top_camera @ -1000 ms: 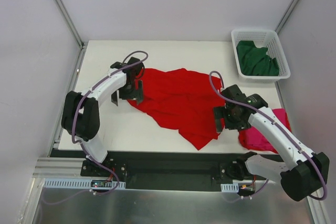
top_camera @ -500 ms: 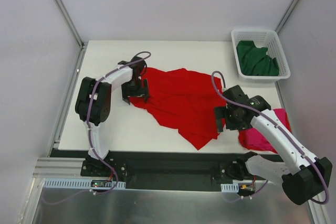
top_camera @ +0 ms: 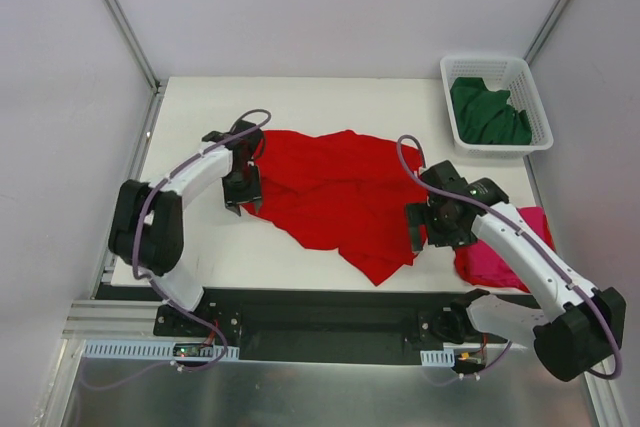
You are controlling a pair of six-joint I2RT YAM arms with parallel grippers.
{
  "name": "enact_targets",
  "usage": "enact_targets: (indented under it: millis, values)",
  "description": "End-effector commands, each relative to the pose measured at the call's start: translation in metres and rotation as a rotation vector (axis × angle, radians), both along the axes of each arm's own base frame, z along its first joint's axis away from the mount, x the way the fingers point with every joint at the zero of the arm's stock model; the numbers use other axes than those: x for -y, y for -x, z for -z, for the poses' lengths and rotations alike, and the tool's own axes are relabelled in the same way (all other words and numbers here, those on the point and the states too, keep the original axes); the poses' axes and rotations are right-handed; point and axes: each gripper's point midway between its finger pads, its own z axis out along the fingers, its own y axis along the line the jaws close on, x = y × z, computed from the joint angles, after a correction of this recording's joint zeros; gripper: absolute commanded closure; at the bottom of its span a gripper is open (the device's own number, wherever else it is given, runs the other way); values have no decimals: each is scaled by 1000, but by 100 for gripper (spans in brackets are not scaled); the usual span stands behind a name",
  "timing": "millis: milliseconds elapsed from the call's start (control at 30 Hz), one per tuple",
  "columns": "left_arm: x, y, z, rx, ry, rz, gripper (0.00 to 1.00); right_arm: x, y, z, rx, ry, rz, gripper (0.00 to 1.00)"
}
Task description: Fold and stack the t-shirts
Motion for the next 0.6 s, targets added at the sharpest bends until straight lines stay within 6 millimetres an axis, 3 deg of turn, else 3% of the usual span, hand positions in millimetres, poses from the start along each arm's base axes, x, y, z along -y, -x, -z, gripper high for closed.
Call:
enact_targets:
  millis: [0, 133, 200, 300, 567]
  values:
    - [-17, 32, -46, 41, -20, -70, 57, -5, -7, -2, 0, -13, -14, 4]
    - [-26, 66, -54, 68, -1, -109, 59, -8, -15, -4, 6, -10, -23, 4]
    - [-30, 66, -50, 92, -12, -105, 54, -10, -18, -3, 0, -10, -27, 4]
    - [-30, 50, -42, 111, -37, -83, 38, -13, -20, -2, -11, -14, -31, 4]
    - [-8, 1, -5, 31, -27, -41, 30, -12, -20, -5, -16, -7, -61, 4]
